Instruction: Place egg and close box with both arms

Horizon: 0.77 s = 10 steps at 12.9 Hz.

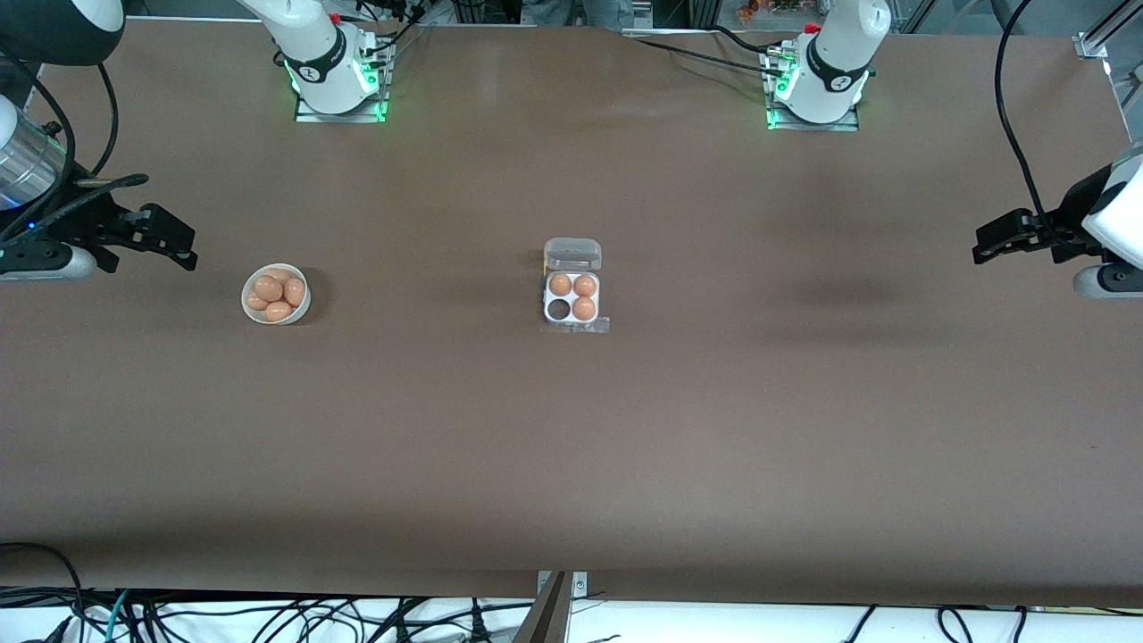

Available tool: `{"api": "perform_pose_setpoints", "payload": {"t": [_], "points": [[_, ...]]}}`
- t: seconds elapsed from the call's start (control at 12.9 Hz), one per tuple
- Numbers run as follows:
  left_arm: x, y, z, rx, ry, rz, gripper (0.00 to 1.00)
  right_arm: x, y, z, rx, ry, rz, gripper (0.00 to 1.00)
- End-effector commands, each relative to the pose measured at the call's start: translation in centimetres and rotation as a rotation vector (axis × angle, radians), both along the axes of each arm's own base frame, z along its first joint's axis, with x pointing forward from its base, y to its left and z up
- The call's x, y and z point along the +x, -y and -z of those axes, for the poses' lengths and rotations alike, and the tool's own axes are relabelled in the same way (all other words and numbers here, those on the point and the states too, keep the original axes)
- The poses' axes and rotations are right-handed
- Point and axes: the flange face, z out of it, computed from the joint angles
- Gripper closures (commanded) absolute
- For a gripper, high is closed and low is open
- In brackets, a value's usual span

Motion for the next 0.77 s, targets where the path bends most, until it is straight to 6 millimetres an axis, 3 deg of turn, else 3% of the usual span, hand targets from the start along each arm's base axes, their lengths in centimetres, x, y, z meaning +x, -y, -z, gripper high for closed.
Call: {"api": "perform_pose_setpoints", "payload": {"t": [0.0,0.7], "points": [[0.4,0.1,0.1,-0.027,-0.011,0.016,0.00,-0.1,0.1,-0.6,-0.012,0.001,-0.004,0.00],[1.0,0.3,1.2,-0.025,-0.025,0.019,0.00,-0.1,-0.1,-0.6,-0.010,0.002,-0.004,0.00]]}}
